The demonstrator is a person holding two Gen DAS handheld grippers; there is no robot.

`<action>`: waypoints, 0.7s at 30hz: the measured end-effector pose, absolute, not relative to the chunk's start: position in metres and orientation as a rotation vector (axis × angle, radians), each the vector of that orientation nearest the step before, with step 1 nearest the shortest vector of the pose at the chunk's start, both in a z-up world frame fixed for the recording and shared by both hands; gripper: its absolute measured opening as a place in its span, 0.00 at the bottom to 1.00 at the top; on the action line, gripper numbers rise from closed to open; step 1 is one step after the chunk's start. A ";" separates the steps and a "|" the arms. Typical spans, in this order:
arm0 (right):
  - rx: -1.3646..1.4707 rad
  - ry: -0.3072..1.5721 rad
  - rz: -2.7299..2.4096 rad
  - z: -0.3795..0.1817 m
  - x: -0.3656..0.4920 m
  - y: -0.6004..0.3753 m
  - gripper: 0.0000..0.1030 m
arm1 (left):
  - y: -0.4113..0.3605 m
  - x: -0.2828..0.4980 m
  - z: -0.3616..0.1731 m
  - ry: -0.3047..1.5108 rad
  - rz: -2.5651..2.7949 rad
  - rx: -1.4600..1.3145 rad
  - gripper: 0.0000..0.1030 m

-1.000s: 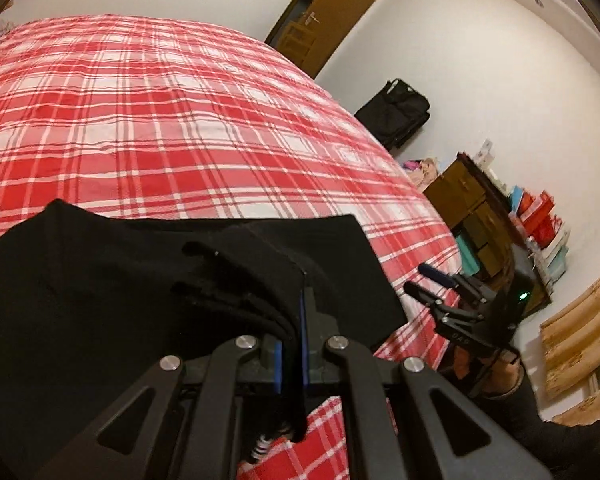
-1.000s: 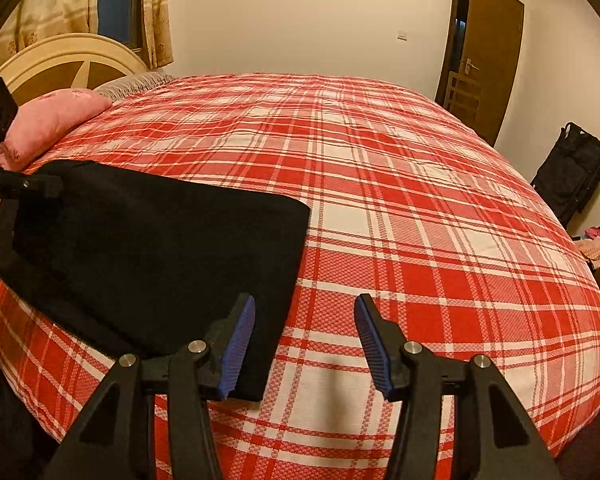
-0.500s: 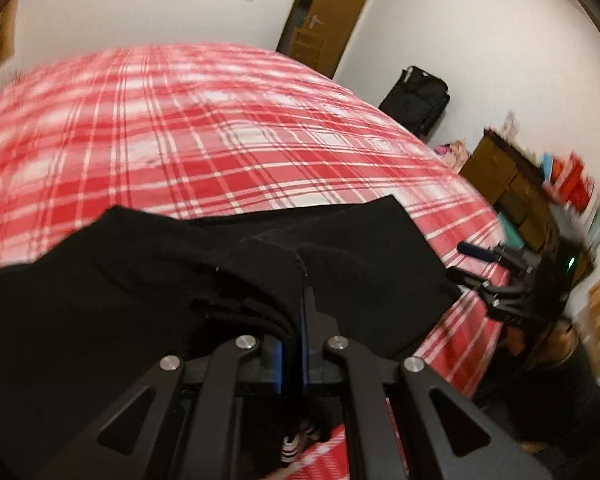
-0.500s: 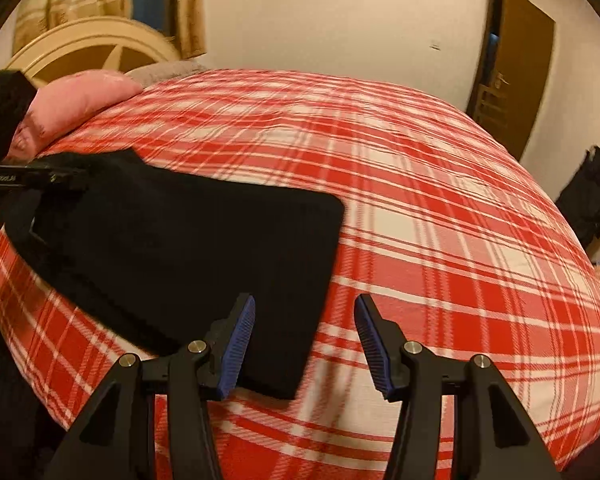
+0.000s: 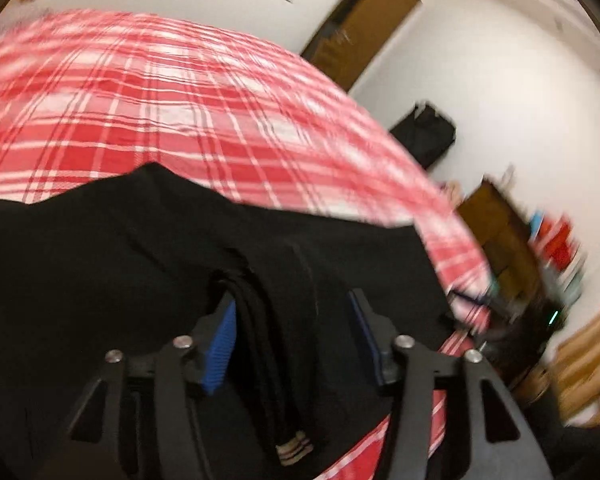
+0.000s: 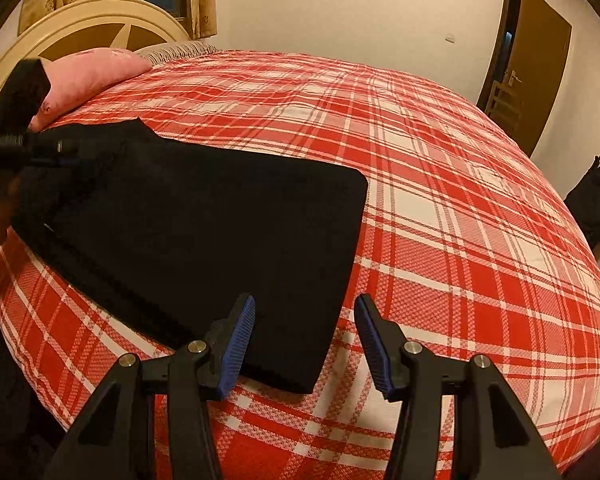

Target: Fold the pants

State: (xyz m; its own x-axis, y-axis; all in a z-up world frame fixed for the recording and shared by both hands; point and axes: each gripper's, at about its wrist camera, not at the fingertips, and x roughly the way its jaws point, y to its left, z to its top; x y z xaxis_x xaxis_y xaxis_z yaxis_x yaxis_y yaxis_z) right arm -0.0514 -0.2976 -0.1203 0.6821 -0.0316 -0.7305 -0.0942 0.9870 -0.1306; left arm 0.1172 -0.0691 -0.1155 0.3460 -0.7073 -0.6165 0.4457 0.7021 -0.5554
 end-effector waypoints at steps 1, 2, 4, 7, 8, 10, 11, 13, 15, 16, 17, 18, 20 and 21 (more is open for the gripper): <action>-0.163 0.819 0.036 -0.120 -0.051 -0.297 0.52 | -0.067 0.125 -0.118 0.974 -0.770 -0.354 0.59; -0.163 0.819 0.037 -0.121 -0.051 -0.297 0.52 | -0.067 0.131 -0.122 0.999 -0.768 -0.377 0.59; -0.170 0.819 0.035 -0.120 -0.051 -0.296 0.52 | -0.070 0.140 -0.131 1.043 -0.775 -0.429 0.59; -0.170 0.815 0.034 -0.120 -0.052 -0.296 0.52 | -0.073 0.143 -0.136 1.045 -0.764 -0.430 0.28; -0.169 0.813 0.032 -0.120 -0.052 -0.297 0.52 | -0.075 0.141 -0.132 1.017 -0.755 -0.404 0.18; -0.172 0.803 0.030 -0.119 -0.053 -0.296 0.52 | -0.074 0.130 -0.117 0.916 -0.749 -0.346 0.12; -0.172 0.793 0.030 -0.118 -0.054 -0.296 0.52 | -0.076 0.124 -0.111 0.867 -0.741 -0.306 0.12; -0.163 0.779 0.033 -0.116 -0.054 -0.296 0.52 | -0.082 0.122 -0.109 0.836 -0.681 -0.208 0.12; -0.157 0.785 0.037 -0.117 -0.053 -0.297 0.52 | -0.084 0.126 -0.117 0.845 -0.664 -0.178 0.12; -0.161 0.793 0.035 -0.120 -0.053 -0.296 0.52 | -0.085 0.127 -0.122 0.862 -0.662 -0.177 0.12; -0.166 0.798 0.034 -0.121 -0.052 -0.296 0.52 | -0.086 0.127 -0.126 0.872 -0.658 -0.173 0.13; -0.166 0.801 0.032 -0.122 -0.052 -0.296 0.52 | -0.085 0.127 -0.127 0.880 -0.658 -0.170 0.14; -0.158 0.798 0.031 -0.121 -0.052 -0.297 0.52 | -0.084 0.127 -0.128 0.893 -0.642 -0.166 0.21; -0.157 0.794 0.028 -0.119 -0.053 -0.297 0.52 | -0.082 0.126 -0.128 0.899 -0.641 -0.174 0.29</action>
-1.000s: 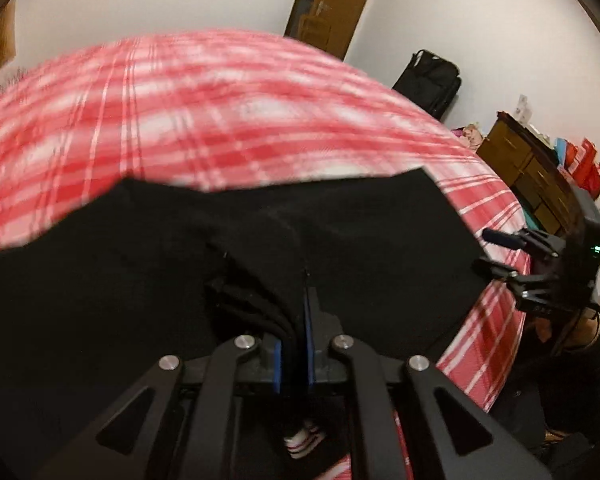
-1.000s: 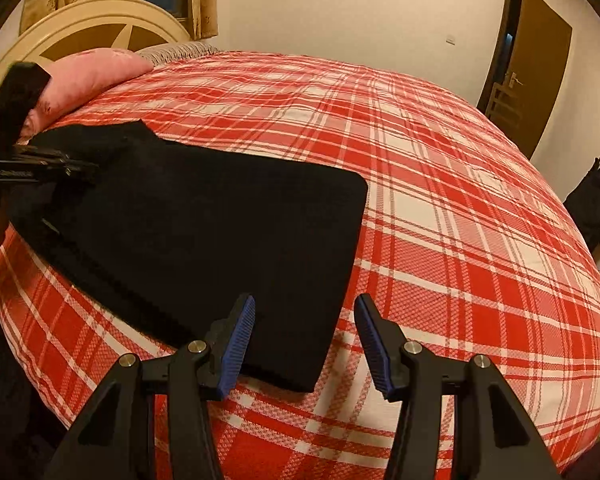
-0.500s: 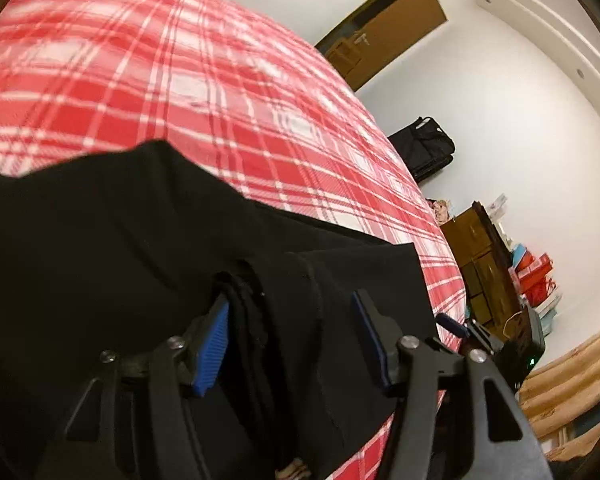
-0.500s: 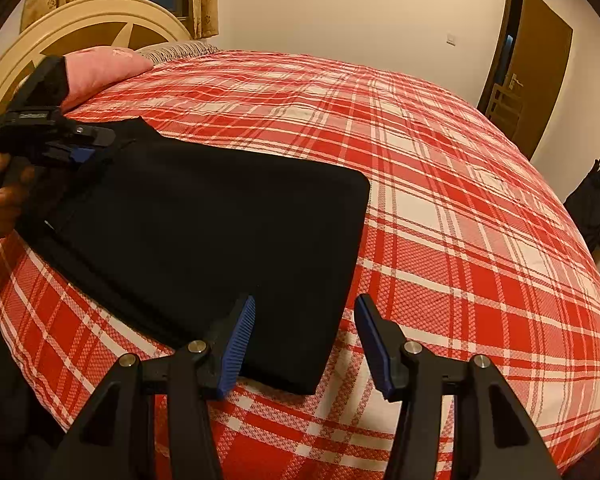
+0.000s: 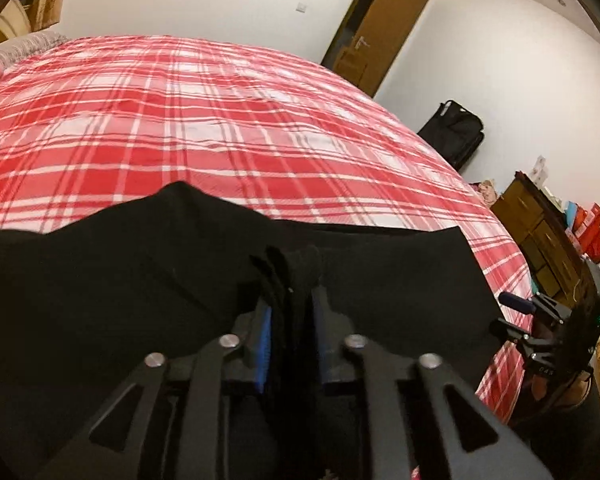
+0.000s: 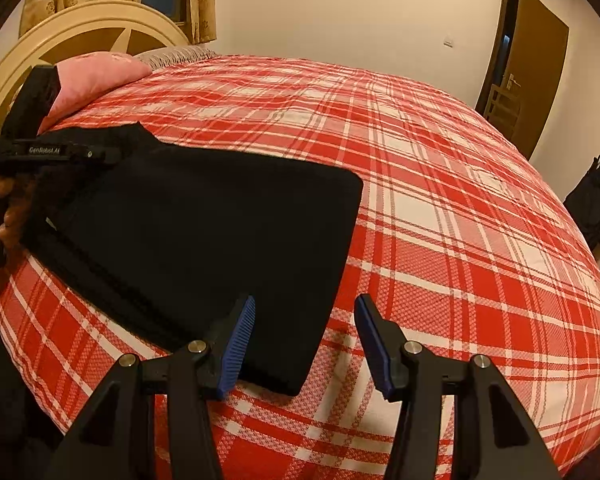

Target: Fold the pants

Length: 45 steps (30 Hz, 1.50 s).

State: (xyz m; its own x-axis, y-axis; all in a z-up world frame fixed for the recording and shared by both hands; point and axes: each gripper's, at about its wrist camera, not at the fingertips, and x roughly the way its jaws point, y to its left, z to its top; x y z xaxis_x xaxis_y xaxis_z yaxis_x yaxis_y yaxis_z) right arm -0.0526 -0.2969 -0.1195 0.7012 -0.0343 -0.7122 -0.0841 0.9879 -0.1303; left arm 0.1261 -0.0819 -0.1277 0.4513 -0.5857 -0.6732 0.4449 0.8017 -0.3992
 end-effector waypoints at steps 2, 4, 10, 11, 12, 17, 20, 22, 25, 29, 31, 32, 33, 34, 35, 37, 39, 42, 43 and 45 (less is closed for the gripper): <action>-0.163 0.781 0.021 -0.115 -0.054 -0.295 0.52 | -0.074 0.121 -0.123 0.900 -0.633 -0.199 0.42; -0.167 0.769 0.023 -0.111 -0.055 -0.292 0.52 | -0.066 0.113 -0.118 0.894 -0.629 -0.218 0.52; -0.201 0.781 0.062 -0.113 -0.049 -0.273 0.52 | -0.074 0.088 -0.131 0.972 -0.643 -0.171 0.52; -0.208 0.785 0.066 -0.115 -0.048 -0.269 0.52 | -0.075 0.086 -0.134 0.971 -0.633 -0.165 0.52; -0.213 0.789 0.071 -0.115 -0.047 -0.266 0.52 | -0.076 0.085 -0.134 0.958 -0.631 -0.160 0.49; -0.225 0.776 0.100 -0.109 -0.043 -0.251 0.52 | -0.064 0.088 -0.133 0.960 -0.618 -0.196 0.08; -0.227 0.772 0.119 -0.107 -0.036 -0.243 0.52 | -0.057 0.082 -0.128 0.938 -0.612 -0.199 0.05; -0.229 0.791 0.131 -0.112 -0.030 -0.237 0.52 | -0.054 0.080 -0.128 0.934 -0.603 -0.190 0.05; -0.240 0.842 0.134 -0.127 -0.021 -0.231 0.52 | -0.052 0.082 -0.137 0.956 -0.595 -0.190 0.05; -0.205 0.844 0.140 -0.128 -0.022 -0.233 0.52 | -0.050 0.083 -0.141 0.958 -0.597 -0.206 0.05; -0.204 0.850 0.140 -0.126 -0.022 -0.232 0.52 | -0.052 0.082 -0.139 0.952 -0.585 -0.186 0.06; -0.208 0.847 0.144 -0.124 -0.021 -0.230 0.52 | -0.052 0.082 -0.138 0.950 -0.581 -0.180 0.07; -0.212 0.838 0.156 -0.120 -0.021 -0.226 0.52 | -0.053 0.082 -0.138 0.949 -0.575 -0.173 0.08; -0.215 0.829 0.168 -0.117 -0.020 -0.223 0.52 | -0.053 0.081 -0.138 0.949 -0.570 -0.170 0.08; -0.221 0.822 0.180 -0.114 -0.018 -0.218 0.52 | -0.053 0.081 -0.137 0.950 -0.568 -0.169 0.09; -0.243 0.816 0.206 -0.110 -0.013 -0.205 0.52 | -0.053 0.080 -0.136 0.949 -0.559 -0.163 0.15; -0.269 0.811 0.239 -0.109 -0.006 -0.189 0.52 | -0.051 0.079 -0.132 0.938 -0.540 -0.143 0.26; -0.291 0.808 0.275 -0.110 0.001 -0.171 0.52 | -0.048 0.077 -0.125 0.909 -0.511 -0.121 0.50; -0.294 0.807 0.289 -0.110 0.003 -0.164 0.52 | -0.047 0.076 -0.123 0.900 -0.508 -0.120 0.56; -0.291 0.805 0.327 -0.109 0.005 -0.154 0.52 | -0.043 0.076 -0.121 0.894 -0.502 -0.123 0.59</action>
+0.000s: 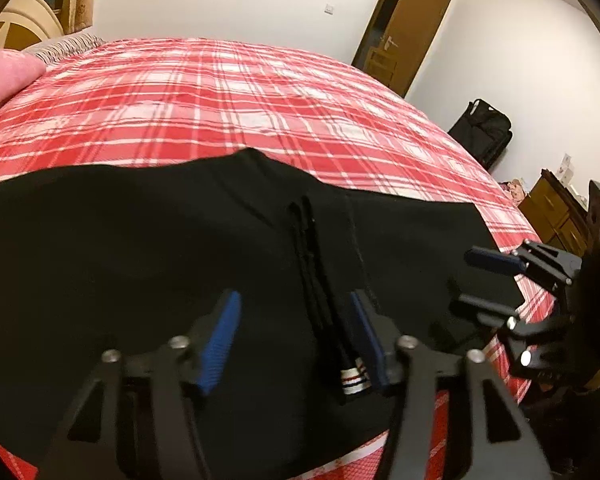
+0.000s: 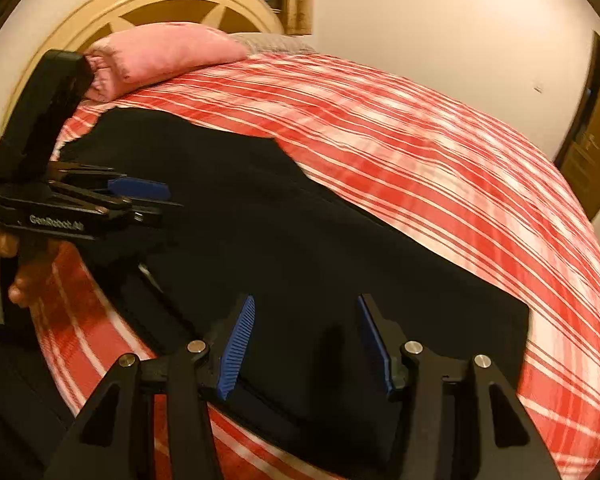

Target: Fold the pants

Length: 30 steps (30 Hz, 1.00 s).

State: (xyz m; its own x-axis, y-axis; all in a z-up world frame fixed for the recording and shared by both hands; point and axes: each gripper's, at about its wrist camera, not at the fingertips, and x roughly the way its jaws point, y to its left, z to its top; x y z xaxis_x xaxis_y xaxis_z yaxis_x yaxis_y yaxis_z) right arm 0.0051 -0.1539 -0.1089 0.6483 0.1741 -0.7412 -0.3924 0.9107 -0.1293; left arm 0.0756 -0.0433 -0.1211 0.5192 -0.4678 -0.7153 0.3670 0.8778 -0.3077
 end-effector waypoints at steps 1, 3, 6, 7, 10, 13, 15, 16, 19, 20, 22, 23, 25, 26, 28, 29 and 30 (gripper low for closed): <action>-0.291 0.807 0.347 -0.109 0.007 -0.148 0.52 | -0.043 0.076 -0.121 0.892 -0.502 -0.124 0.59; -0.296 0.811 0.376 -0.110 0.006 -0.136 0.52 | -0.041 0.076 -0.121 0.890 -0.496 -0.125 0.59; -0.299 0.823 0.408 -0.114 0.006 -0.125 0.52 | -0.037 0.076 -0.121 0.883 -0.486 -0.122 0.59; -0.296 0.827 0.419 -0.115 0.006 -0.121 0.52 | -0.037 0.076 -0.121 0.882 -0.484 -0.118 0.59; -0.292 0.833 0.454 -0.117 0.005 -0.110 0.52 | -0.034 0.077 -0.120 0.880 -0.477 -0.122 0.59; -0.301 0.838 0.483 -0.121 0.004 -0.098 0.52 | -0.029 0.078 -0.119 0.879 -0.468 -0.123 0.59; -0.304 0.850 0.496 -0.125 0.004 -0.091 0.52 | -0.023 0.079 -0.116 0.866 -0.462 -0.129 0.59; -0.299 0.857 0.501 -0.127 0.005 -0.090 0.52 | -0.019 0.079 -0.113 0.856 -0.458 -0.135 0.59; -0.280 0.890 0.496 -0.135 0.009 -0.089 0.52 | 0.005 0.080 -0.102 0.818 -0.418 -0.143 0.63; -0.282 0.889 0.500 -0.136 0.008 -0.089 0.52 | 0.014 0.080 -0.099 0.808 -0.395 -0.142 0.64; -0.284 0.884 0.508 -0.137 0.007 -0.088 0.52 | 0.039 0.082 -0.093 0.788 -0.347 -0.155 0.68; -0.285 0.883 0.508 -0.137 0.008 -0.088 0.51 | 0.051 0.081 -0.091 0.782 -0.323 -0.162 0.69; -0.282 0.880 0.507 -0.137 0.011 -0.087 0.50 | 0.074 0.081 -0.088 0.768 -0.269 -0.167 0.72; -0.285 0.878 0.510 -0.138 0.011 -0.086 0.50 | 0.085 0.080 -0.087 0.764 -0.240 -0.166 0.73; -0.305 0.871 0.504 -0.139 0.013 -0.082 0.49 | 0.106 0.078 -0.086 0.756 -0.193 -0.171 0.73; -0.307 0.870 0.500 -0.139 0.013 -0.081 0.47 | 0.111 0.078 -0.087 0.754 -0.178 -0.173 0.73; -0.298 0.867 0.498 -0.138 0.016 -0.081 0.44 | 0.121 0.076 -0.087 0.753 -0.155 -0.173 0.73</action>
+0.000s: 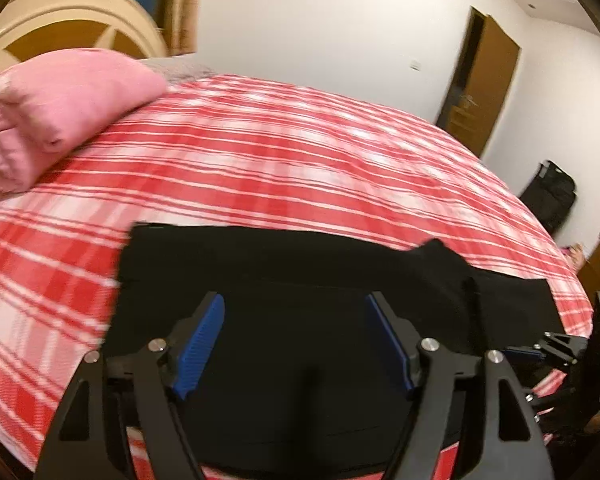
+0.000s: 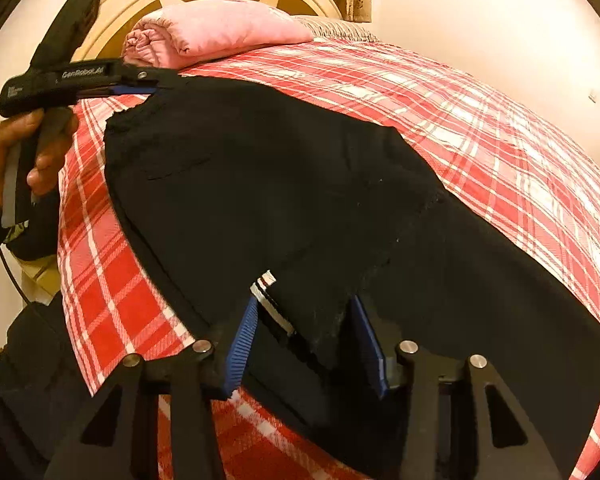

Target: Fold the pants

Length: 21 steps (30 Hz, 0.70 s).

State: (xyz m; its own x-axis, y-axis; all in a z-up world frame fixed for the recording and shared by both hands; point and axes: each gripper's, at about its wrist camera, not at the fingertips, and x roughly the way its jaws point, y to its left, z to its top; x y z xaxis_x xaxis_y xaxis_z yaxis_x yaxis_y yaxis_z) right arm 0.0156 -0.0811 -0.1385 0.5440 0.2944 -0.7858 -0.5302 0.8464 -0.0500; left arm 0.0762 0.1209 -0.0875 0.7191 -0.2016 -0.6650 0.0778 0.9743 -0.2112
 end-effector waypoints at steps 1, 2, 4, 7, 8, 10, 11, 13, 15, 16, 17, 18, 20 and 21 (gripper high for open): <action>-0.293 0.867 0.499 -0.138 0.017 -0.081 0.38 | 0.127 0.075 -0.088 0.753 -0.139 -0.173 0.73; -0.295 0.864 0.503 -0.137 0.017 -0.081 0.31 | 0.135 0.074 -0.089 0.752 -0.116 -0.173 0.73; -0.309 0.856 0.502 -0.134 0.015 -0.079 0.23 | 0.150 0.071 -0.092 0.755 -0.084 -0.177 0.73; -0.304 0.821 0.518 -0.122 0.008 -0.079 0.23 | 0.174 0.066 -0.096 0.759 -0.034 -0.189 0.73; -0.312 0.816 0.528 -0.119 0.004 -0.078 0.23 | 0.180 0.065 -0.098 0.762 -0.027 -0.196 0.73; -0.347 0.824 0.543 -0.122 0.000 -0.074 0.23 | 0.188 0.064 -0.104 0.777 -0.017 -0.204 0.73; -0.371 0.836 0.544 -0.129 0.000 -0.071 0.23 | 0.192 0.064 -0.109 0.783 -0.014 -0.213 0.73; -0.407 0.834 0.538 -0.140 -0.002 -0.067 0.23 | 0.198 0.065 -0.118 0.802 -0.020 -0.248 0.73; -0.383 0.837 0.538 -0.138 0.000 -0.069 0.23 | 0.199 0.069 -0.126 0.815 -0.049 -0.297 0.73; -0.382 0.841 0.539 -0.137 0.000 -0.070 0.23 | 0.199 0.072 -0.131 0.819 -0.062 -0.320 0.73; -0.392 0.837 0.540 -0.137 -0.001 -0.070 0.25 | 0.198 0.073 -0.133 0.828 -0.065 -0.329 0.73; -0.397 0.832 0.544 -0.137 -0.002 -0.070 0.25 | 0.196 0.076 -0.137 0.839 -0.074 -0.335 0.72; -0.391 0.831 0.546 -0.137 -0.002 -0.071 0.26 | 0.194 0.078 -0.140 0.842 -0.073 -0.332 0.72; -0.380 0.830 0.547 -0.136 -0.002 -0.072 0.27 | 0.193 0.078 -0.141 0.837 -0.071 -0.327 0.72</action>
State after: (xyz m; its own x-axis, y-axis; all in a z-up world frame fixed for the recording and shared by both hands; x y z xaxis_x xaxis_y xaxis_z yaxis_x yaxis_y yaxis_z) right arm -0.0019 -0.0717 -0.1359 0.5507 0.3065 -0.7764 -0.5931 0.7982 -0.1056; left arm 0.0782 0.1934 -0.1406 0.6702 -0.1900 -0.7174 -0.0658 0.9477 -0.3124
